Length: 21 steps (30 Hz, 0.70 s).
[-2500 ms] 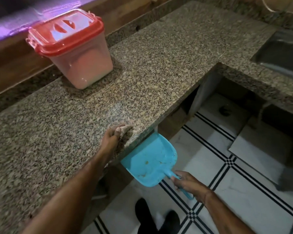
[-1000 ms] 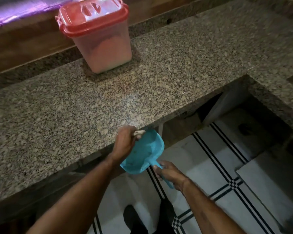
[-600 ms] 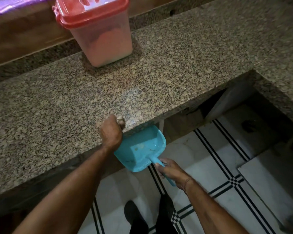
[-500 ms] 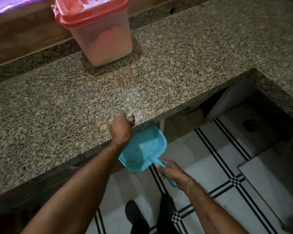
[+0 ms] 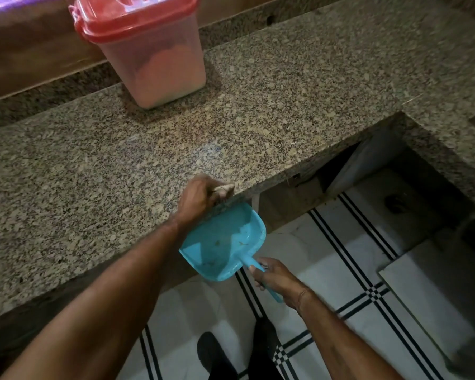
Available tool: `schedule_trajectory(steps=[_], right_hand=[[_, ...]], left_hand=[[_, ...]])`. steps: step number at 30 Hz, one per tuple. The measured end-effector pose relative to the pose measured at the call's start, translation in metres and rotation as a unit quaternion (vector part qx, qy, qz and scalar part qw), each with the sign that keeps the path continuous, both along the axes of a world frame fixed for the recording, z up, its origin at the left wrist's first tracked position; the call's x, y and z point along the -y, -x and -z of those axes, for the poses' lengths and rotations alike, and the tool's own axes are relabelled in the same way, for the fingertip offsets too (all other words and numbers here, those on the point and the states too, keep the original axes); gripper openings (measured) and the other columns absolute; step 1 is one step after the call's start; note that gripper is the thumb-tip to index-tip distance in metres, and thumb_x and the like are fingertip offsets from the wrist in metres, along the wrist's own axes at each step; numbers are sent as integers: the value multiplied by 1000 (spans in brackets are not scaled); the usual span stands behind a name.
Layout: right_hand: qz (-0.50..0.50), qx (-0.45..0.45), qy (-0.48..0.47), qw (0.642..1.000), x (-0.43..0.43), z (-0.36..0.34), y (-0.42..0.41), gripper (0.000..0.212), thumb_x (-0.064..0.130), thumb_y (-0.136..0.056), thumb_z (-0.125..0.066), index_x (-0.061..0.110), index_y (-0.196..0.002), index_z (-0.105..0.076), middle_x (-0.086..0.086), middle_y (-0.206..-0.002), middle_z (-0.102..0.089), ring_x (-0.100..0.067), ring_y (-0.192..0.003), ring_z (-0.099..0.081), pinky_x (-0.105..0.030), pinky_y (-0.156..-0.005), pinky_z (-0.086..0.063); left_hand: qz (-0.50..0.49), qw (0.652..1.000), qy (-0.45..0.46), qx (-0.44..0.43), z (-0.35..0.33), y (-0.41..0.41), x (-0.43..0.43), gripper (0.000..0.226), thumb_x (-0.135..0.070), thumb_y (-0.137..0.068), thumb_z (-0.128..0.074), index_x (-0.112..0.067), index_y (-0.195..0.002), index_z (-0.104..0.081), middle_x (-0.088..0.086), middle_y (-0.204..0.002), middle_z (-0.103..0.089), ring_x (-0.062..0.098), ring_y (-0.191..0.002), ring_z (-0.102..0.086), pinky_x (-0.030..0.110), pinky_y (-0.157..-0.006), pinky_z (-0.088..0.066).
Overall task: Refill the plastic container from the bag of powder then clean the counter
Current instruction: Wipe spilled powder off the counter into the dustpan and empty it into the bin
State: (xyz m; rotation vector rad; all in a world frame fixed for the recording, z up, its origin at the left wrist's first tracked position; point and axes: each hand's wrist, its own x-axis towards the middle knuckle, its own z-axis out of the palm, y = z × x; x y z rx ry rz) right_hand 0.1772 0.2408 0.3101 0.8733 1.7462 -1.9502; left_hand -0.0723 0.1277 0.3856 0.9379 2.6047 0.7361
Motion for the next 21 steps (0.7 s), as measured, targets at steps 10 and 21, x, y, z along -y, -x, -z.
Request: schedule_trajectory(steps=[10,21], right_hand=[[-7,-12,-5,1000,5,-14,-3,13,29,-106,-57,22,-109,-66,5,-83,-58,-2,-69,-55,-14,-64,-52],[-2,4,-5,1000,13,-10,-1,21,27,-105,-57,15,-117,-69,1,-85,-59,-8,-76,-56,-20,-68,-52]], left_hand=[[18,992,111,57,-12,12,-1,16,-27,-97,-69,-12,-94,-67,7,-95,-66,20,-81,-60,22,-59,-41],[-4,997,60,-47,3,-74,28,14,-27,-99,-63,-13,-101,-66,2,-101,-53,16,-91,-51,22,-74,-41]])
